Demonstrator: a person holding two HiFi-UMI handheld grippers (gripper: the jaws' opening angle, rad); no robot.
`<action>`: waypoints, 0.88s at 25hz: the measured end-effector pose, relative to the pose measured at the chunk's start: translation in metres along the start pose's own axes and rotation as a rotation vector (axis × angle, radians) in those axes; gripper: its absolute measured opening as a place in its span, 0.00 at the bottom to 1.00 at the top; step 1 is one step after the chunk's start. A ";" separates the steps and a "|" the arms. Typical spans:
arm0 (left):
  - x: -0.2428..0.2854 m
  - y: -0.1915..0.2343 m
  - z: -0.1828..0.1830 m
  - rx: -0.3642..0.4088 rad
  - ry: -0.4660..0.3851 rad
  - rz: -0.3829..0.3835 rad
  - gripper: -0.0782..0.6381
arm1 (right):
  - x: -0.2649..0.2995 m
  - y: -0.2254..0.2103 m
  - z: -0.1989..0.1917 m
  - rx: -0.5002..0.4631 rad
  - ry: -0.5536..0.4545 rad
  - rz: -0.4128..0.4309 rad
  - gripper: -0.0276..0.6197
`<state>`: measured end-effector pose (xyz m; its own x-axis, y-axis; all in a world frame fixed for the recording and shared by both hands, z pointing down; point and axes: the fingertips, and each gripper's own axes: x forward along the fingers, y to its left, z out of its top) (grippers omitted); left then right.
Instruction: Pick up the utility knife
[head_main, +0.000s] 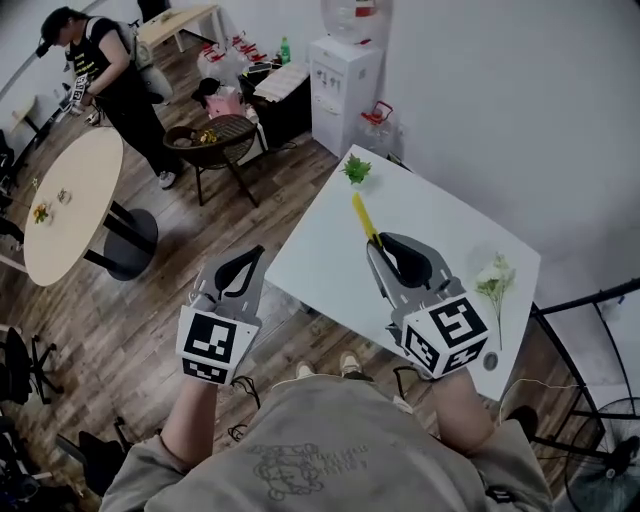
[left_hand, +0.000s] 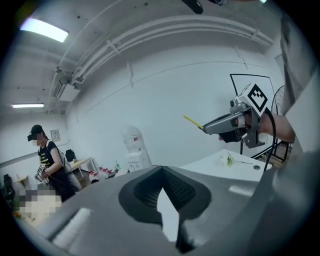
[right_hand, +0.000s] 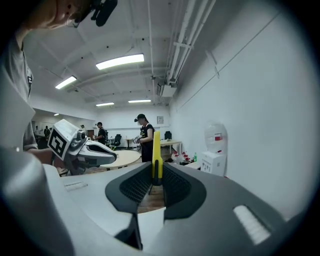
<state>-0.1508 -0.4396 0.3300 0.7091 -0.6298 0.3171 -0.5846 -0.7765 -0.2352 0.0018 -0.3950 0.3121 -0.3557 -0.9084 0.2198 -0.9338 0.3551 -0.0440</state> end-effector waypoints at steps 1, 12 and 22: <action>-0.005 0.001 0.009 0.001 -0.027 0.006 0.11 | -0.008 0.001 0.008 0.005 -0.025 -0.004 0.18; -0.051 0.010 0.064 0.001 -0.202 0.068 0.11 | -0.071 -0.010 0.036 -0.028 -0.140 -0.100 0.18; -0.048 0.004 0.055 -0.015 -0.158 0.082 0.11 | -0.061 -0.006 0.027 -0.024 -0.123 -0.071 0.18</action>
<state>-0.1654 -0.4134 0.2632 0.7112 -0.6870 0.1489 -0.6479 -0.7228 -0.2404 0.0283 -0.3479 0.2728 -0.2924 -0.9510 0.1005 -0.9561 0.2930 -0.0085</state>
